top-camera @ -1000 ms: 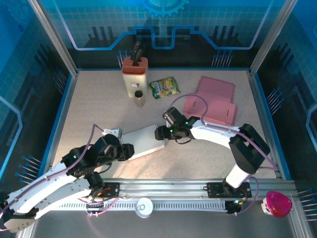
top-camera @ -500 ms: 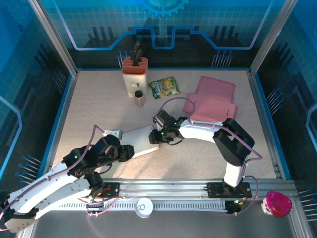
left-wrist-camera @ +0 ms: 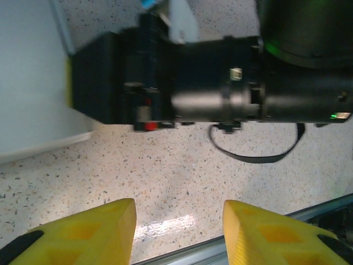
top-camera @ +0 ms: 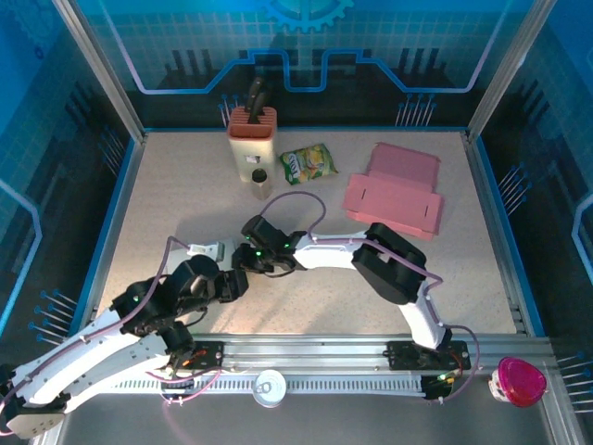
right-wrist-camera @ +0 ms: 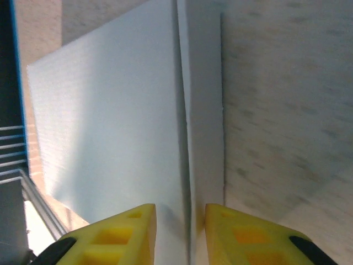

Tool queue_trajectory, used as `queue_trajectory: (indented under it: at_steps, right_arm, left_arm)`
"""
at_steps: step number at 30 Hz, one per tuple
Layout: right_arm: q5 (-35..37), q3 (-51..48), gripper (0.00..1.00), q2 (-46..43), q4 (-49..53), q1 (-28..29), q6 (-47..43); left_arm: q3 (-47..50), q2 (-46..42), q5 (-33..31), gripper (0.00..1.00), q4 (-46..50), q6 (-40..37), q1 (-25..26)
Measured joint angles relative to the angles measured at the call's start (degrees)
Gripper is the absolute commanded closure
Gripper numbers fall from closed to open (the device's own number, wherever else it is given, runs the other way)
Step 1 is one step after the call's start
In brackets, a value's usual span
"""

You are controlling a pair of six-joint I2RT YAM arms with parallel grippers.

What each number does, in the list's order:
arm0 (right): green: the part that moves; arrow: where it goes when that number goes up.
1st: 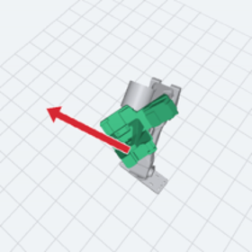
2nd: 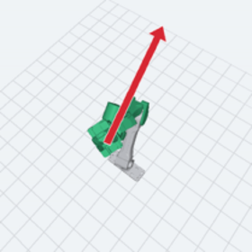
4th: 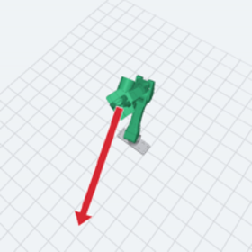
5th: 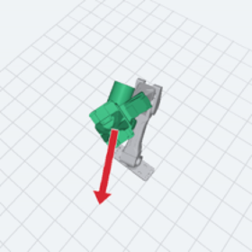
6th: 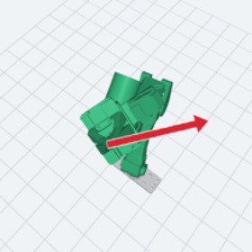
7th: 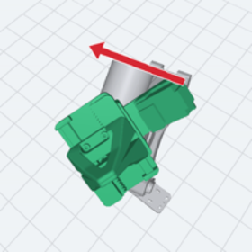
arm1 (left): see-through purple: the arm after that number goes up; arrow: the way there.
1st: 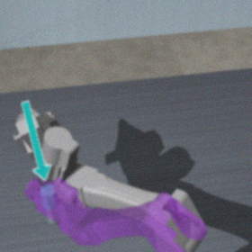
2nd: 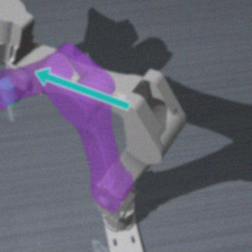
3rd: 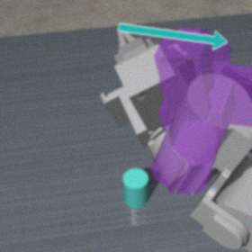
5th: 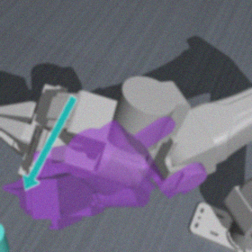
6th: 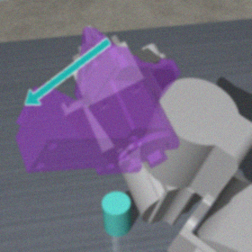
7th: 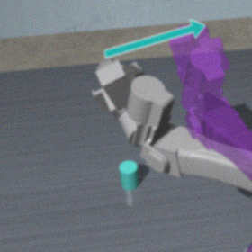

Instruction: Fold the paper box

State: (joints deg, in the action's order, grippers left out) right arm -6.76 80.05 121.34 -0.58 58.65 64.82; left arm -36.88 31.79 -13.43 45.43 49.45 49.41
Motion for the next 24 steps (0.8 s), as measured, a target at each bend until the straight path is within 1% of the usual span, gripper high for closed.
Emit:
queue_trajectory:
  at_steps: [2, 4, 6, 8, 10, 12, 13, 15, 17, 20, 22, 24]
  right_arm:
    - [-0.37, 2.40, 0.61, 1.95, -1.05, 0.33, 1.66]
    - [-0.09, 2.45, 0.53, 1.92, -0.52, 0.26, 1.73]
    - [0.94, 0.92, 0.50, 0.39, 0.07, -0.22, 0.59]
    - [2.23, -3.80, 0.48, -4.55, 1.64, -1.51, -1.33]
    - [3.02, -8.98, 0.49, -11.28, 3.56, -4.28, -3.26]
    - [3.17, -13.33, 0.49, -18.23, 4.52, -9.07, -5.18]
    - [3.10, -15.28, 0.49, -21.62, 4.55, -12.48, -6.12]
    - [2.89, -18.29, 0.50, -26.53, 4.44, -20.31, -7.85]
    - [2.89, -20.28, 0.51, -28.79, 4.76, -28.79, -9.57]
    - [3.08, -20.87, 0.51, -27.32, 6.82, -39.63, -11.65]
    - [2.84, -20.13, 0.51, -24.50, 8.48, -45.03, -12.70]
    - [2.69, -17.86, 0.51, -20.20, 11.08, -48.94, -13.73]
  left_arm:
    - [0.24, 0.02, -0.04, 0.54, -0.50, 0.13, 0.00]
    - [0.35, 0.02, 0.00, 0.54, -0.98, 0.13, 0.00]
    - [0.55, 0.02, 0.44, 0.54, -2.14, 0.11, 0.00]
    - [1.18, 0.15, 1.57, 0.54, -4.31, -0.04, 0.00]
    - [1.92, 1.07, 2.91, 0.53, -6.64, -0.11, 0.00]
    - [2.64, 2.82, 4.15, 0.53, -9.27, -0.26, 0.00]
    - [3.04, 3.93, 4.68, 0.53, -10.78, -0.28, 0.02]
    - [3.74, 6.38, 5.62, 0.53, -13.79, -0.28, 0.20]
    - [4.42, 9.05, 6.32, 0.53, -17.11, -0.26, 0.42]
    - [4.87, 12.61, 7.26, 0.54, -21.62, -0.17, 0.81]
    - [4.90, 14.58, 7.45, 0.54, -24.15, -0.02, 1.25]
    - [4.90, 16.41, 7.74, 0.54, -26.49, 0.00, 1.79]
